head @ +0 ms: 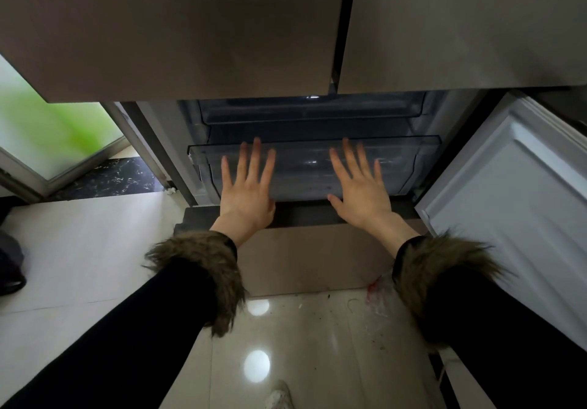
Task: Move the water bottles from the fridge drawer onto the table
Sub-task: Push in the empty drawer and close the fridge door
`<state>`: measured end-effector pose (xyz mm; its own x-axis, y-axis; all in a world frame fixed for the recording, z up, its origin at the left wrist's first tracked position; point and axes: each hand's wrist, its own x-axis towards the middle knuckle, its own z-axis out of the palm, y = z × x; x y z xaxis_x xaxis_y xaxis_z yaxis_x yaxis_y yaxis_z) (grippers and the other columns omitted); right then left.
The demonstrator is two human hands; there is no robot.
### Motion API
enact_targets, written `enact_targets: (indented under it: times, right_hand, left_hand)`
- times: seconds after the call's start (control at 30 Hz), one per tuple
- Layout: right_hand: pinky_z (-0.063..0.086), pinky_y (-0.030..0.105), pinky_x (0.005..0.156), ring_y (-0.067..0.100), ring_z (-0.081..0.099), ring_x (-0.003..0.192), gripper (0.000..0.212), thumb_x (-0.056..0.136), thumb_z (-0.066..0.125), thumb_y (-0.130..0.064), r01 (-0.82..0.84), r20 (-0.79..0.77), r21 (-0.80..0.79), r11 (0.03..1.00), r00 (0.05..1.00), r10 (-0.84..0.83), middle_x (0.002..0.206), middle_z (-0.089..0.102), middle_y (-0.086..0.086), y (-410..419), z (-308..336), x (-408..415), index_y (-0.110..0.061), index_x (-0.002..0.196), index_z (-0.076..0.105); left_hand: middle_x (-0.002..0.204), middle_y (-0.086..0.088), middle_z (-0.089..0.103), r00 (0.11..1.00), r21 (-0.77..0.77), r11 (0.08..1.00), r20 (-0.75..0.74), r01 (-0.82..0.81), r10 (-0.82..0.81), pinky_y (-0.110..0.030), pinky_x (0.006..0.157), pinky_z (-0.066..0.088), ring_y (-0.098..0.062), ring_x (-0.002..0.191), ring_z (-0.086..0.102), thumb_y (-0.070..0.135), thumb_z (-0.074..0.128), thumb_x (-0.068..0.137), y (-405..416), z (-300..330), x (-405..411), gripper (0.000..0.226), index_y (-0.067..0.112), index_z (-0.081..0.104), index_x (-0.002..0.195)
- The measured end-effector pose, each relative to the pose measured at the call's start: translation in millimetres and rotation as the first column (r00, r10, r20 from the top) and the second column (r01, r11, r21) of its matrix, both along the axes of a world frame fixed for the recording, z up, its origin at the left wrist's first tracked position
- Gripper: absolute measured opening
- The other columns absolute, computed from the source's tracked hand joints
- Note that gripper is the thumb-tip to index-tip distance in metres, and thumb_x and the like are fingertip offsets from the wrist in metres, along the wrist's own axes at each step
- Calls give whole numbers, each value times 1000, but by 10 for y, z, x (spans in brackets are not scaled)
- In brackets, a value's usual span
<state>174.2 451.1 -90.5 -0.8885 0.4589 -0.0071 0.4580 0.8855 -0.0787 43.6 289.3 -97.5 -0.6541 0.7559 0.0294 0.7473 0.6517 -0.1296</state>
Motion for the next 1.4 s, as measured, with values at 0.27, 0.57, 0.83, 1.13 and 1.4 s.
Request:
enact_targets:
  times: [0.27, 0.57, 0.83, 1.13, 1.4]
  right_hand:
    - [-7, 45, 116, 23, -13, 144, 81, 93, 46, -36, 38, -14, 65, 997, 999, -38, 156, -15, 8, -2, -140, 20, -17, 147, -12]
    - [-9, 48, 115, 21, -14, 144, 80, 95, 39, -43, 115, -23, 96, 989, 993, -114, 156, -19, 7, 33, -274, -103, -13, 146, -15]
    - [-9, 48, 113, 23, -11, 144, 82, 94, 35, -52, 167, -16, 64, 984, 986, -166, 156, -15, 9, 168, -206, -428, -11, 147, -12]
    - [-6, 52, 114, 25, -11, 145, 82, 92, 33, -57, 171, 12, 40, 985, 985, -171, 157, -12, 6, 210, -137, -440, -17, 147, -13]
    - [-7, 54, 113, 25, -11, 144, 80, 89, 26, -65, 243, -57, 17, 970, 969, -241, 158, -9, 4, -113, 101, 17, -26, 147, -12]
  left_hand:
    - [155, -11, -17, 998, 105, 993, -31, -44, 48, -54, 112, -10, -29, 143, -14, 35, 46, 90, 27, -116, 43, 83, 18, -13, 146]
    - [147, -8, -30, 998, 121, 991, -15, -52, 54, -49, 114, -12, -24, 138, -26, 52, 23, 93, 85, -282, -67, 77, 10, -17, 144]
    - [155, -10, -19, 996, 154, 987, 77, -54, 43, -48, 112, -14, -24, 142, -19, 45, 16, 97, 266, -197, -316, 67, 9, -15, 144]
    - [152, -8, -29, 996, 121, 993, 94, 1, -13, -47, 111, -17, -25, 140, -25, 50, 24, 95, 247, -221, -422, 72, 19, -19, 144]
    - [156, -8, -12, 980, 222, 970, 146, 100, -134, -44, 113, -11, -26, 143, -16, 46, 31, 95, -45, 1, -150, 68, 21, -2, 148]
